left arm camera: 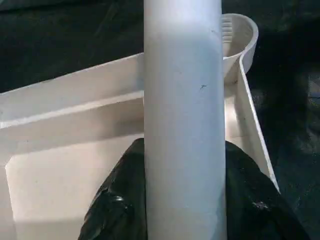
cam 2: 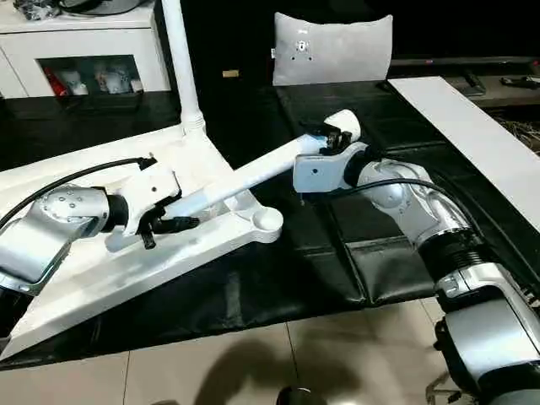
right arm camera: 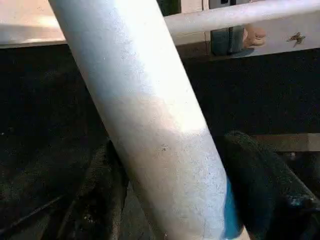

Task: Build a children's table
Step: Insert table leg to table base

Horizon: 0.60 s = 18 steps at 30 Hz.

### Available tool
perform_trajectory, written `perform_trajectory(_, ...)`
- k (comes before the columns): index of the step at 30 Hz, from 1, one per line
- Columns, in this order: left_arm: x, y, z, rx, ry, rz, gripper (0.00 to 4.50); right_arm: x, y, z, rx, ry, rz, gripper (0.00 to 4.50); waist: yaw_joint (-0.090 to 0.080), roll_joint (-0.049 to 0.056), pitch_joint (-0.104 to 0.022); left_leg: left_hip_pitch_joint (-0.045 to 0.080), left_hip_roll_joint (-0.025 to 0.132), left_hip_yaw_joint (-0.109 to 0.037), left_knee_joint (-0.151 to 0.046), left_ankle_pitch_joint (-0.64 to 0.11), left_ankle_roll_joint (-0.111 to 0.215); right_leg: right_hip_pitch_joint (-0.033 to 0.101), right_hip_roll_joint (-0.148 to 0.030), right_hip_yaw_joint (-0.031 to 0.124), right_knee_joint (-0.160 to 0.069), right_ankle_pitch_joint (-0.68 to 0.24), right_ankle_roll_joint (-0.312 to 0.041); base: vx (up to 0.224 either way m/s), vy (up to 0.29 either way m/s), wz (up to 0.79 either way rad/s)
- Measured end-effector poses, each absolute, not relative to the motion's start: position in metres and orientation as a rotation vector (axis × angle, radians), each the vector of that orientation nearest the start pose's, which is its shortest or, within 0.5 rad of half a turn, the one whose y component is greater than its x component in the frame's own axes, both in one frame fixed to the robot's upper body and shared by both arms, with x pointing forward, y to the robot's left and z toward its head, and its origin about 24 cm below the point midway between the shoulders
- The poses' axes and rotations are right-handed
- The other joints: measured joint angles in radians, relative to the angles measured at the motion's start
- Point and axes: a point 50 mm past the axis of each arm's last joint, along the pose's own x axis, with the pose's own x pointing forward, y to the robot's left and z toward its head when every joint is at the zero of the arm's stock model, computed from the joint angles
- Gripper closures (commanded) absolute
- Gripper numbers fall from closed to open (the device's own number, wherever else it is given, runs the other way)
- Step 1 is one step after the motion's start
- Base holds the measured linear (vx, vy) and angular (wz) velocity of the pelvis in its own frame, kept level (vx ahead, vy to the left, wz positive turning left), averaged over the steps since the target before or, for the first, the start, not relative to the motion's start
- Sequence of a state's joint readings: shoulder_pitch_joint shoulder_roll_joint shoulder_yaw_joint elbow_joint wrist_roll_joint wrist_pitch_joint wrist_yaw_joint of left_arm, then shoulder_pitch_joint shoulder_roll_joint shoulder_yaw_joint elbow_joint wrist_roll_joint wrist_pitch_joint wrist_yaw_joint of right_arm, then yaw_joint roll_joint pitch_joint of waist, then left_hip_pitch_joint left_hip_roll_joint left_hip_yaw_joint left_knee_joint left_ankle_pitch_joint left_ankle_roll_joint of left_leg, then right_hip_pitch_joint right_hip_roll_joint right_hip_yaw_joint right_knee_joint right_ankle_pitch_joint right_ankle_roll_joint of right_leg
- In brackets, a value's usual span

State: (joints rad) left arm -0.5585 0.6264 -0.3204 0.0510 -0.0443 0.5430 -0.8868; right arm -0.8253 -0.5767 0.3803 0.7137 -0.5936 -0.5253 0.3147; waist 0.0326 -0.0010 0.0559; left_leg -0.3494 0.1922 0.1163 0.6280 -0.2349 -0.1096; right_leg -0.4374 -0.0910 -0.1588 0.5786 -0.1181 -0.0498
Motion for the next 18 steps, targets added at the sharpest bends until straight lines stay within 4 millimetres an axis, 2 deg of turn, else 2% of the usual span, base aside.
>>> perform_trajectory(1, 0.315, 0.163, 0.12, 0.606, 0.419, -0.935, 2.98, 0.368, -0.162, 0.142, -1.383, -0.304, 0.677, 1.91, -0.001, 0.0, 0.0, 0.0, 0.0, 0.0, 0.0, 0.0, 0.0, 0.0, 0.0, 0.0, 0.0, 0.0, 0.0, 0.0, 0.0, 0.0)
perform_trajectory(2, 0.314, 0.164, 0.12, 0.604, 0.42, -0.935, 2.42, 0.368, -0.161, 0.142, -1.381, -0.303, 0.678, 1.91, -0.001, 0.0, 0.0, 0.0, 0.0, 0.0, 0.0, 0.0, 0.0, 0.0, 0.0, 0.0, 0.0, 0.0, 0.0, 0.0, 0.0, 0.0)
perform_trajectory(3, 0.315, 0.165, 0.123, 0.586, 0.391, -0.937, 2.28, 0.368, -0.163, 0.139, -1.372, -0.284, 0.679, 1.91, 0.0, -0.001, 0.0, 0.0, 0.0, 0.0, 0.0, 0.0, 0.0, 0.0, 0.0, 0.0, 0.0, 0.0, 0.0, 0.0, 0.0, 0.0)
perform_trajectory(5, 0.316, 0.162, 0.141, 0.524, 0.264, -0.955, 2.25, 0.368, -0.172, 0.125, -1.339, -0.2, 0.676, 1.92, 0.004, -0.007, 0.0, 0.0, 0.0, -0.001, 0.0, 0.0, 0.0, 0.0, 0.0, 0.0, 0.0, 0.0, -0.001, 0.0, 0.0, 0.0)
perform_trajectory(6, 0.316, 0.162, 0.152, 0.51, 0.201, -0.958, 2.18, 0.366, -0.174, 0.116, -1.314, -0.168, 0.682, 1.99, 0.004, -0.007, 0.0, 0.0, 0.001, -0.001, 0.0, 0.0, 0.0, 0.0, 0.0, 0.0, 0.0, 0.0, -0.001, 0.0, 0.0, 0.0)
perform_trajectory(8, 0.317, 0.163, 0.161, 0.499, 0.159, -0.956, 1.94, 0.365, -0.174, 0.109, -1.298, -0.142, 0.691, 2.22, 0.002, -0.006, 0.0, 0.0, 0.001, 0.0, 0.0, 0.0, 0.0, 0.0, -0.001, 0.002, 0.001, 0.0, -0.001, 0.0, 0.0, 0.0)
perform_trajectory(14, 0.318, 0.163, 0.169, 0.397, 0.077, -0.944, 1.48, 0.366, -0.177, 0.11, -1.248, -0.11, 0.679, 2.56, -0.001, -0.007, 0.0, 0.0, 0.001, 0.0, 0.001, 0.0, 0.0, 0.0, 0.0, 0.002, 0.001, 0.001, -0.001, 0.0, 0.0, 0.0)
perform_trajectory(17, 0.326, 0.17, 0.182, 0.312, -0.03, -0.839, 1.35, 0.366, -0.179, 0.105, -1.174, -0.071, 0.661, 2.61, 0.0, -0.008, 0.0, 0.0, 0.0, 0.0, 0.001, 0.0, 0.0, 0.0, 0.001, 0.001, 0.001, 0.001, -0.001, 0.0, 0.0, 0.0)
perform_trajectory(18, 0.329, 0.174, 0.189, 0.285, -0.075, -0.784, 1.12, 0.365, -0.179, 0.102, -1.151, -0.055, 0.659, 2.62, 0.0, -0.008, 0.0, 0.0, 0.0, 0.0, 0.002, 0.0, 0.0, 0.0, 0.001, 0.001, 0.001, 0.001, -0.001, 0.0, 0.0, 0.0)
